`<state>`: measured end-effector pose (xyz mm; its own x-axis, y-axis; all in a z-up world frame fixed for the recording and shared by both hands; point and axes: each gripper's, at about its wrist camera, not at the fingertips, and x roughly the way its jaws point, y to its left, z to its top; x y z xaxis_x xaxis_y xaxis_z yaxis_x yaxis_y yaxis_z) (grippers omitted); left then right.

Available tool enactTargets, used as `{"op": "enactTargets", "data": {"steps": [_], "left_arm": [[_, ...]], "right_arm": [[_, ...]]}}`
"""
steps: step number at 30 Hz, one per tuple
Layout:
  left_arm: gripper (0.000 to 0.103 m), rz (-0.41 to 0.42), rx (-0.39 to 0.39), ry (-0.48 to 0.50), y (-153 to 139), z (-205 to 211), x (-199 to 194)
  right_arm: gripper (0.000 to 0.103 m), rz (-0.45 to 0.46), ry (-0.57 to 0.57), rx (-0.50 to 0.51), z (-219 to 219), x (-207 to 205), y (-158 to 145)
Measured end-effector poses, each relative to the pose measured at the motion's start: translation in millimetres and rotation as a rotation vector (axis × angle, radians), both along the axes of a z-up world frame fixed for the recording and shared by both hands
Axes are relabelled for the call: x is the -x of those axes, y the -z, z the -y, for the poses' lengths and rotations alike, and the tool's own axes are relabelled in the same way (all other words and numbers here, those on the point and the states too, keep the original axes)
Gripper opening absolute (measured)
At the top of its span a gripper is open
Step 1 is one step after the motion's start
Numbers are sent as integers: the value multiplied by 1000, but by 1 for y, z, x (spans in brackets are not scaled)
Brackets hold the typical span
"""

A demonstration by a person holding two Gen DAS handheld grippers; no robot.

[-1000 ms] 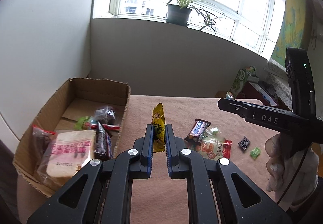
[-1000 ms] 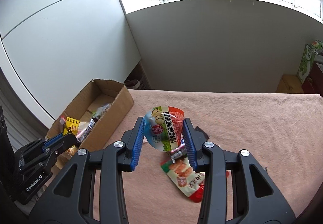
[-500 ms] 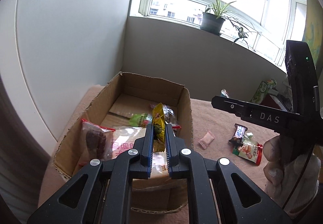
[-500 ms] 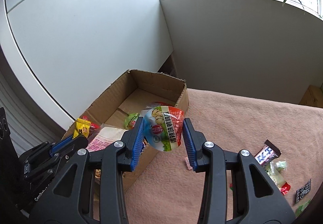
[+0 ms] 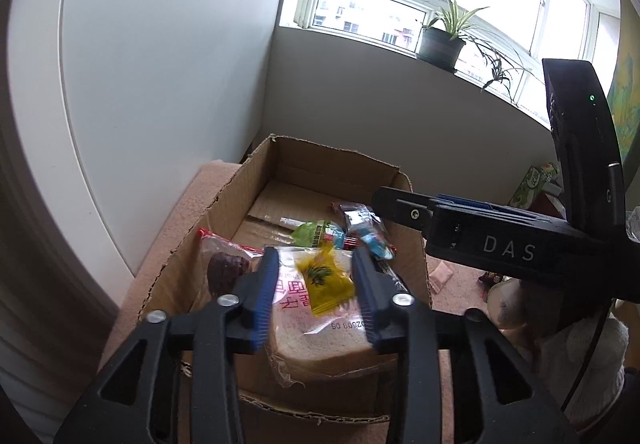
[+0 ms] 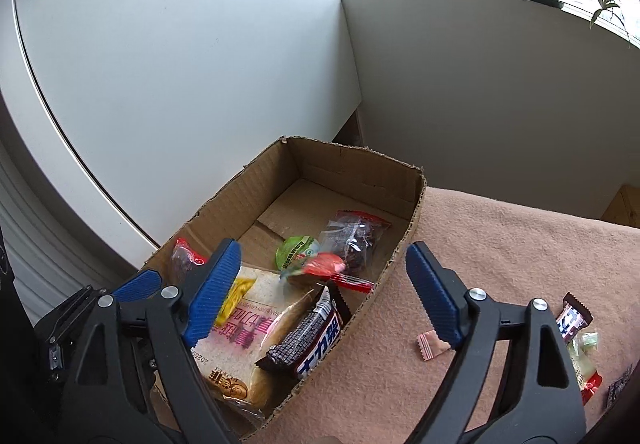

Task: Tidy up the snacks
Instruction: 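Carry the jelly pack and yellow packet into the box and open both tools, then move the left tool to the Snickers bar while the right tool moves to the green candy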

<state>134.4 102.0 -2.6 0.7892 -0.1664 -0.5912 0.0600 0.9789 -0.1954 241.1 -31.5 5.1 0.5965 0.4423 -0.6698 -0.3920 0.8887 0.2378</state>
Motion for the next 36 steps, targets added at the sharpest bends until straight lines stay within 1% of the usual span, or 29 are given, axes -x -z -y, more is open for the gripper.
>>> {"op": "enactTargets", "data": {"steps": [1,7,12,16,23,26,31,36], "left_arm": [[56,8,-7,-5,0,0,2],[56,20,-4,-4,-4,-2,6],[56,35,1,0,-8,1,11],[56,43,8,19,-10,11,15],[56,49,-6,95,-12,53,18],[56,46,-25,132,-12,76,19],[56,16,-62,206,-2,115,19],[56,-21,-94,273,9,151,17]], "right_arm": [[87,-1,4,-1,2,1,-1],[87,2,25,28,17,10,-4],[87,19,39,54,38,27,-10],[87,26,46,93,65,43,-12],[87,23,89,92,122,65,-16],[87,14,108,93,151,73,-16],[87,2,164,144,198,88,-3],[87,-41,223,132,251,101,15]]}}
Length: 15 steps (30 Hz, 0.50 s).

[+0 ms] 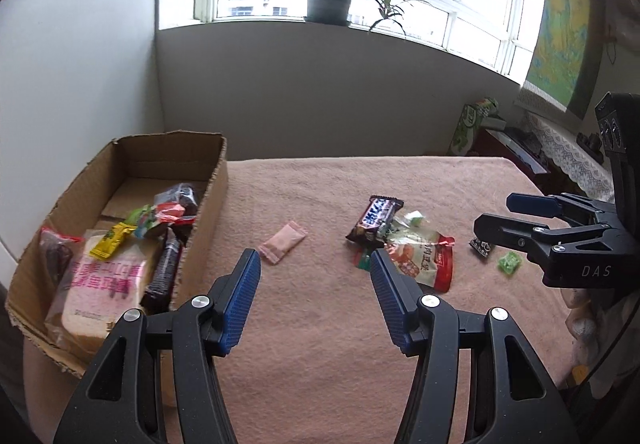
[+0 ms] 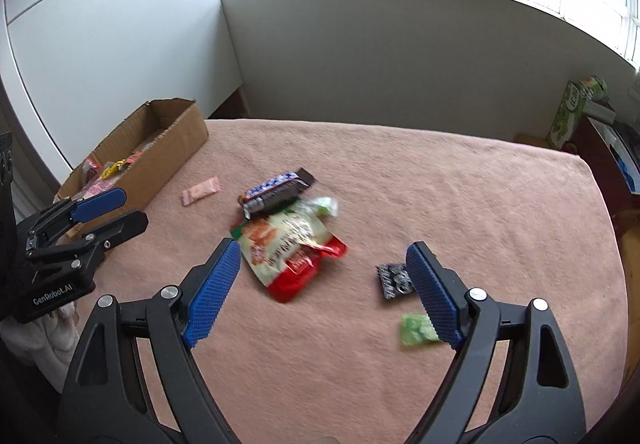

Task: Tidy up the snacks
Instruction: 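Move the left tool to the Snickers bar while the right tool moves to the green candy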

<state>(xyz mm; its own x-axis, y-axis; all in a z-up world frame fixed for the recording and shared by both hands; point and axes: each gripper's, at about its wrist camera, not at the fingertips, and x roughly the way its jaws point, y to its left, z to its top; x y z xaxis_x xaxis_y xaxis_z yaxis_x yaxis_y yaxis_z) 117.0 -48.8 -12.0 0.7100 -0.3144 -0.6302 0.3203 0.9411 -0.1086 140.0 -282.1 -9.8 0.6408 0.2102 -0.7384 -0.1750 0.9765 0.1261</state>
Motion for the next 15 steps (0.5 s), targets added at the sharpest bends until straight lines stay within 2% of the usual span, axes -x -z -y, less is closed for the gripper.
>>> {"op": "enactTargets", "data": {"steps": [6,15], "left_arm": [[56,-39,-8,33,9,24,-15],[56,-97,38,46,19,43,-46]], "right_arm": [[87,-16,27,34,34,16,14],[86,-57,5,114,37,22,43]]}}
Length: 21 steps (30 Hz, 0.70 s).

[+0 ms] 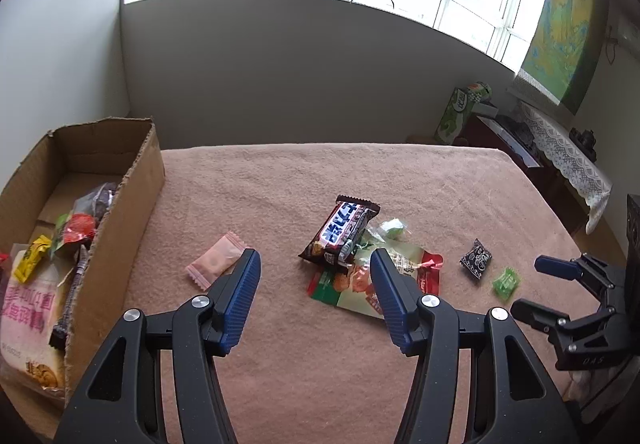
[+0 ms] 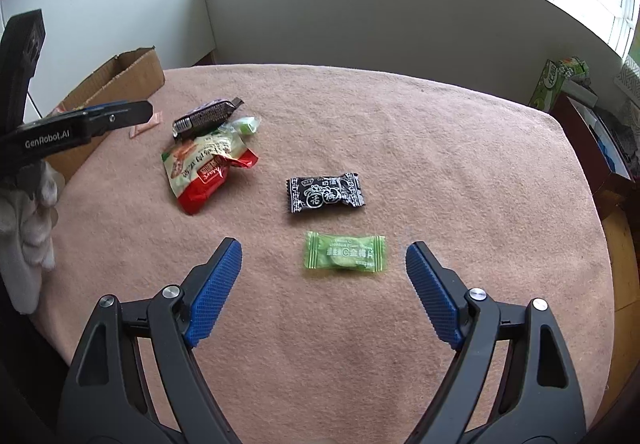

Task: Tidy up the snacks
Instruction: 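Move the left tool to the Snickers bar while the right tool moves to the green candy, then close the left tool on the Snickers bar while the right tool closes on the green candy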

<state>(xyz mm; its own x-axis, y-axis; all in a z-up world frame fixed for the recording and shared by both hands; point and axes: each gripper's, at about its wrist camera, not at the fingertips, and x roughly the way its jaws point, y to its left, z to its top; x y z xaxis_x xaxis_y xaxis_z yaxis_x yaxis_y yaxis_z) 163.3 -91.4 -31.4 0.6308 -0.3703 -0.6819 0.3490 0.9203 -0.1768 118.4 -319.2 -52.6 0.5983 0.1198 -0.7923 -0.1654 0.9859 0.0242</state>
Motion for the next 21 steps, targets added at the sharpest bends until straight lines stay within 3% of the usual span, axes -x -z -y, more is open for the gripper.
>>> {"op": "enactTargets", "data": {"steps": [12,21], "left_arm": [[56,-31,-50,31,13,26,-23],[56,-58,-74,39,24,33,-44]], "right_arm": [[79,-60,-10,-5,-2,-16,17],[55,-43,5,-4,2,-17,14]]}}
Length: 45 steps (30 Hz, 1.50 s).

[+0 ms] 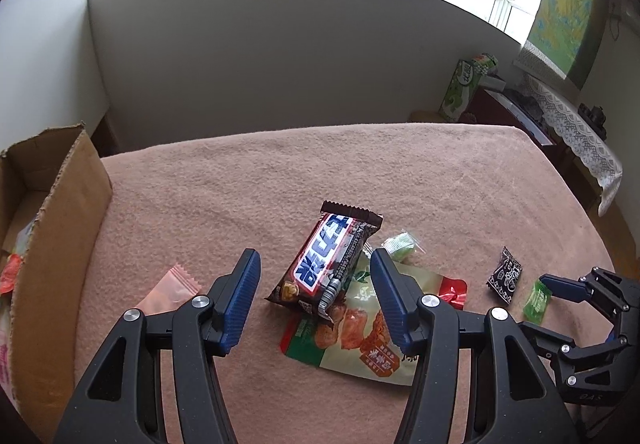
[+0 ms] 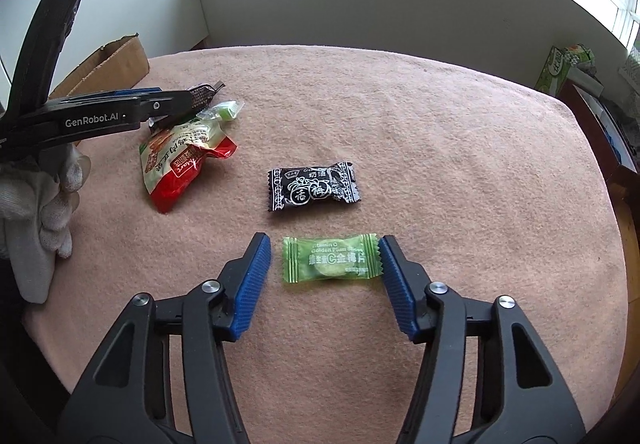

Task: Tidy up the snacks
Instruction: 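Close the left tool on the Snickers bar while the right tool closes on the green candy, then carry the Snickers bar and green candy into the box and open both tools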

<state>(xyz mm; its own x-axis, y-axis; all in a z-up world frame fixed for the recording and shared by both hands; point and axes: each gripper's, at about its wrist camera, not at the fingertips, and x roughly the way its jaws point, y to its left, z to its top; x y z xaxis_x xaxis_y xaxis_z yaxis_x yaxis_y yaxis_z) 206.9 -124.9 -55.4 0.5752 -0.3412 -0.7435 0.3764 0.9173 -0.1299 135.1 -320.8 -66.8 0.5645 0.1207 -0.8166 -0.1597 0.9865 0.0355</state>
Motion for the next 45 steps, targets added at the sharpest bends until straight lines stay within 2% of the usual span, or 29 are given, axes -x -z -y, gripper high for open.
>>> {"op": "enactTargets", "data": {"steps": [3,6,7,12,15,20,22,25,30,38,45], "left_arm": [[55,-19,-3,11,4,1,-4],[41,-44,-14,27,8,4,-8],[39,-48,-18,24,9,5,-9],[33,-51,-11,13,8,1,-8],[32,-48,-16,6,7,1,-6],[27,-47,-13,-10,6,-5,-4],[27,-49,-14,-6,6,-5,-4],[27,-42,-28,-8,7,-4,-3],[27,-28,-39,-13,6,1,-1],[27,-7,-11,-37,-3,-6,4],[27,29,23,-49,-20,-16,16]], "right_arm": [[52,4,-6,6,-1,2,-1],[49,6,-9,11,-2,2,-1],[47,7,-10,11,-3,3,-1],[43,10,-4,-4,-1,5,-3],[37,16,4,-15,2,5,-5],[37,9,-15,-20,3,5,-5],[41,1,-25,-5,0,6,-4],[41,8,-24,15,-3,8,-4],[31,31,-1,3,1,12,-10],[30,84,35,-46,11,15,-30],[30,119,10,-62,-5,14,-48]]}}
